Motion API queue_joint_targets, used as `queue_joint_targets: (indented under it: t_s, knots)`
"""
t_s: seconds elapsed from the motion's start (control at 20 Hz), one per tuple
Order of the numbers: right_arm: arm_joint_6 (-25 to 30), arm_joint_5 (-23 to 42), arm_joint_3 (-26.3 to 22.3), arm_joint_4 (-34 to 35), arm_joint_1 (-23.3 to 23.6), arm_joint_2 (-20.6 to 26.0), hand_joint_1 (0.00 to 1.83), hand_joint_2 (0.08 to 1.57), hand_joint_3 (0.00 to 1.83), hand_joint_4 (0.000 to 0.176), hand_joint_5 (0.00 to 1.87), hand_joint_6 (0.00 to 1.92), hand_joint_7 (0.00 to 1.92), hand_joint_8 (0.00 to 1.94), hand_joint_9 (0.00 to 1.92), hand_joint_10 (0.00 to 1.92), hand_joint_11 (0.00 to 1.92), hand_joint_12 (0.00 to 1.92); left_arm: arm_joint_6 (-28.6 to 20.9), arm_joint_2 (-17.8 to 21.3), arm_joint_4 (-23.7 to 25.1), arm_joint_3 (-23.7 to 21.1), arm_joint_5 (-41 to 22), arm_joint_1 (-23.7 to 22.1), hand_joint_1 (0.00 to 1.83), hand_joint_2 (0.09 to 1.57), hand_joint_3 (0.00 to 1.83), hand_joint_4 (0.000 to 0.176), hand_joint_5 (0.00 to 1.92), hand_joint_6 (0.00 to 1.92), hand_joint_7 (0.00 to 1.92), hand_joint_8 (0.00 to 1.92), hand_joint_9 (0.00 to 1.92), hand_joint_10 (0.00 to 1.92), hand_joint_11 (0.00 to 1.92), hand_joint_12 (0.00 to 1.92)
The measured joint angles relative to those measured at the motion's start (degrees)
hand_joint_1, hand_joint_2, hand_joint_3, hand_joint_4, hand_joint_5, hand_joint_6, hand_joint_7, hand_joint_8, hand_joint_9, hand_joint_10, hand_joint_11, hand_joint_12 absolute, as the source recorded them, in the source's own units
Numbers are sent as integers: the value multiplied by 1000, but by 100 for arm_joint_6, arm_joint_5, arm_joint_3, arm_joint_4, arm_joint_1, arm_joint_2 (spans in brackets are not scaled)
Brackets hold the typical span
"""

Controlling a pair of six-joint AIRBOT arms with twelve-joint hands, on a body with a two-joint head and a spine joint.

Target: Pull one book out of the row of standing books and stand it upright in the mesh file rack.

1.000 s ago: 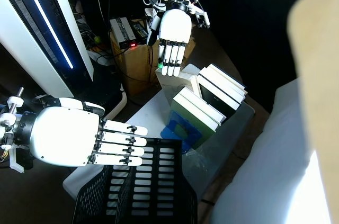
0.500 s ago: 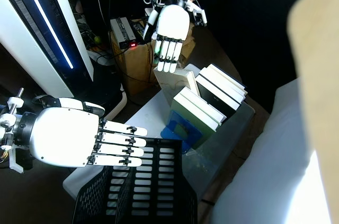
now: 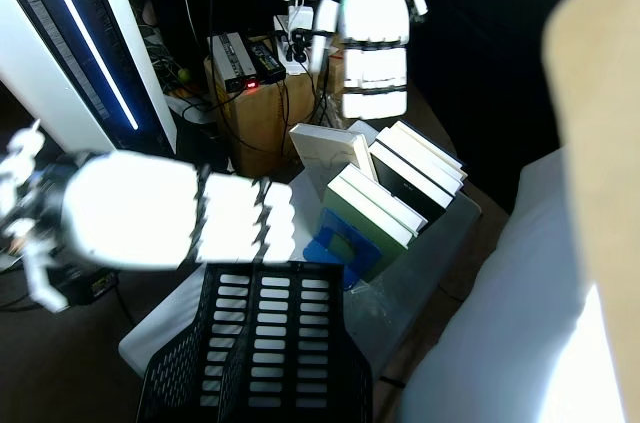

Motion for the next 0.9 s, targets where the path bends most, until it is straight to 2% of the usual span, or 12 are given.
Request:
queue_joint_targets:
  t_s: [0.05,0.15,0.2,0.25,0.3,0.35,0.45,0.55,0.6,0.7,0.8,0.9]
  knots:
    - [177,-179,61,-463,210,-122,578,1135,0,0,0,0,0,0,0,0,0,0,188,-15,-389,103,-63,118,252,1324,0,37,0,0,0,0,0,0,0,0]
    - [619,-494,199,-1351,573,-376,585,1124,0,0,0,0,0,0,0,0,0,0,251,-140,-942,376,-35,271,248,1320,0,37,0,0,0,0,0,0,5,2]
    - [872,-671,271,-1897,787,-555,606,1086,0,0,0,0,0,0,0,0,0,0,271,-181,-1237,487,42,354,277,1311,0,57,0,0,0,0,0,0,0,0]
    - [1108,-791,306,-2356,951,-673,606,1083,0,0,0,0,0,0,0,0,0,0,295,-199,-1357,549,63,400,282,1310,0,47,0,0,0,0,0,0,0,0]
    - [1580,-852,387,-3084,1174,-841,551,1097,0,0,0,0,0,0,0,0,0,0,334,-225,-1526,570,70,431,320,1307,0,56,0,0,0,0,0,0,0,0]
    - [1871,-863,452,-3521,1305,-981,568,1084,0,0,0,0,0,0,0,0,0,0,363,-240,-1580,599,70,461,329,1308,0,48,0,0,0,0,0,0,0,0]
    - [2350,-870,525,-4295,1449,-1235,576,1071,0,0,0,0,0,0,0,0,0,0,378,-245,-1799,643,17,555,360,1297,0,44,0,0,0,0,0,0,0,0]
    - [2791,-885,590,-5163,1572,-1482,500,1066,0,0,0,0,0,0,0,0,0,0,391,-243,-2227,656,-203,761,327,1294,0,23,0,0,0,0,0,0,10,5]
    - [2914,-881,636,-5346,1617,-1596,494,1048,0,0,0,0,0,0,0,0,0,0,391,-232,-2326,656,-304,833,310,1294,0,24,0,0,0,0,0,0,19,10]
    - [3025,-898,710,-5630,1690,-1770,511,1017,0,0,0,0,0,0,0,0,0,0,387,-177,-2468,619,-463,914,323,1290,0,41,0,0,0,0,0,0,0,0]
    - [3058,-914,787,-5849,1692,-1952,563,1011,0,33,0,0,0,0,0,0,0,0,393,-131,-2616,619,-625,960,330,1283,0,44,0,0,0,0,0,0,28,14]
    - [3062,-925,879,-5993,1718,-2116,559,1031,0,45,0,0,0,0,0,0,0,0,393,-114,-2712,625,-748,977,346,1276,0,68,0,0,0,0,0,0,32,21]
